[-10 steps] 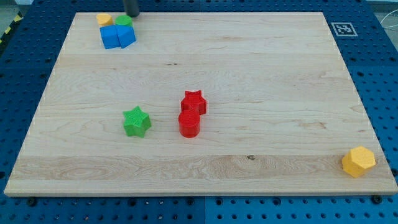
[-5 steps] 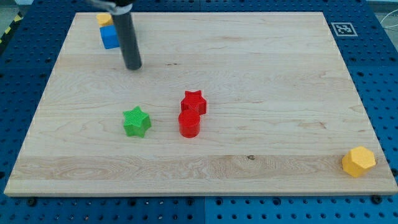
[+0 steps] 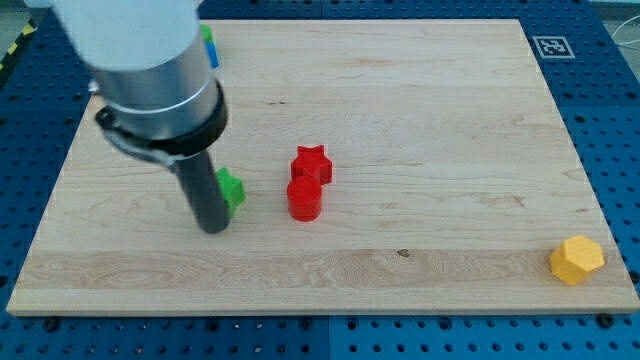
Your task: Move green star up towards the top center
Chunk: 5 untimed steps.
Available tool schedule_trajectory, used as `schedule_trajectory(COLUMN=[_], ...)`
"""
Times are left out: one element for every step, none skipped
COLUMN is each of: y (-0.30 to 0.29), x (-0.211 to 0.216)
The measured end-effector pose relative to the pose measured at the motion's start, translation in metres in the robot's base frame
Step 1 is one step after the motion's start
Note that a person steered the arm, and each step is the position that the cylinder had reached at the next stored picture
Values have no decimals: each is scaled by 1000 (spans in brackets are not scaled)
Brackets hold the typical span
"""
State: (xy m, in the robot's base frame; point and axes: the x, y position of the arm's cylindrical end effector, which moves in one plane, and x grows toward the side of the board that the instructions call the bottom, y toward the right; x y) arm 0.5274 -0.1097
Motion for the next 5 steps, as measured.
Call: schedule_trajectory(y=[2,2,2,2,-12], x=[-38,-78,-116,-130,-118])
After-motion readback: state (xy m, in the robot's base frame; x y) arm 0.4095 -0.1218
